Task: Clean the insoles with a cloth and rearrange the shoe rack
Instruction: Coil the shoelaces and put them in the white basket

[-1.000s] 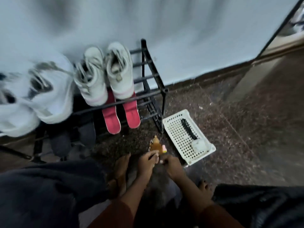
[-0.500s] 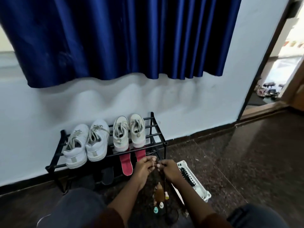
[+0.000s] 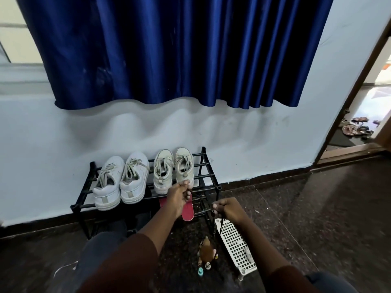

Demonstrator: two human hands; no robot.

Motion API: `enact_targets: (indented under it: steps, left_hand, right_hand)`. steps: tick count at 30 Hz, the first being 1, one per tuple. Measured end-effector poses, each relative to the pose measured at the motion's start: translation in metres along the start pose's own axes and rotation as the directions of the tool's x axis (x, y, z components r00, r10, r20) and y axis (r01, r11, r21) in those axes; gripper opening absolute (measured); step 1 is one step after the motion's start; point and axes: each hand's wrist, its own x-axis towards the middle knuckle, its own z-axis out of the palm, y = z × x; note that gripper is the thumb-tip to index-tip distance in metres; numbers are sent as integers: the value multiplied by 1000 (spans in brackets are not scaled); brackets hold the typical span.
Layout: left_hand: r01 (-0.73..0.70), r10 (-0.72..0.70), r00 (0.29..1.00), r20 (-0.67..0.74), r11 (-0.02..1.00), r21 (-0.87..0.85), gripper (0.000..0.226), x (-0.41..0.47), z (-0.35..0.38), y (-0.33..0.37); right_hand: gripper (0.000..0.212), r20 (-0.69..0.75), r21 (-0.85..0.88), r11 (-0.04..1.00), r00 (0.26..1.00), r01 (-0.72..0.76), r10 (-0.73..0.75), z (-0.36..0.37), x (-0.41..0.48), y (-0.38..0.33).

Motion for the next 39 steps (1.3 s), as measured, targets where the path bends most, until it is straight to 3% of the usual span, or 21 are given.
enact_targets:
  steps: [4,7,11,14,16,20,25,29,34,39]
  left_hand:
    - [-103,110,993,-53,989,110,21,21,-17,11]
    - [-156,174,984,-43,950,270,23,32,-23,11]
    - [-260,199,965,170,800,541,28,29,-8,-2]
    - [-333,101,928,359,659,675,30,22,11,-19]
    - [-339,34,908,418,647,683,36,20,22,-29]
    - [-268,10,936,352,670,692,43,21,29,-44]
    - [-317,65,930,362,644,696,32,26,25,-53]
    - [-305,128,949,288,599,741,32,26,10,-50]
    - [-239,122,971,206,490,838,41,37,-22,-48]
    - [-164,86,986,140,436,885,41,41,-47,-50]
  right_hand:
    - [37,24,-48,999,1000,-19,20,-22,-3,-6]
    - [29,-40,-87,995,998,-42,39,-35,1,-1]
    - [28,-108,-218,976,994,-20,-4,-33,11,-11]
    - [20,-95,-196,980,995,20,-39,-22,16,-26]
    - [17,-91,-159,986,994,46,-62,-17,20,-36]
    - [16,-119,-148,988,990,51,-70,-13,23,-43]
    - [17,-109,-190,982,993,20,-41,-14,21,-31]
    - [41,-132,-230,973,991,-26,-4,-22,19,-21]
    - [10,-118,-318,947,993,-42,5,-44,19,-16]
    - [9,-106,-356,934,994,-42,5,-55,21,-17]
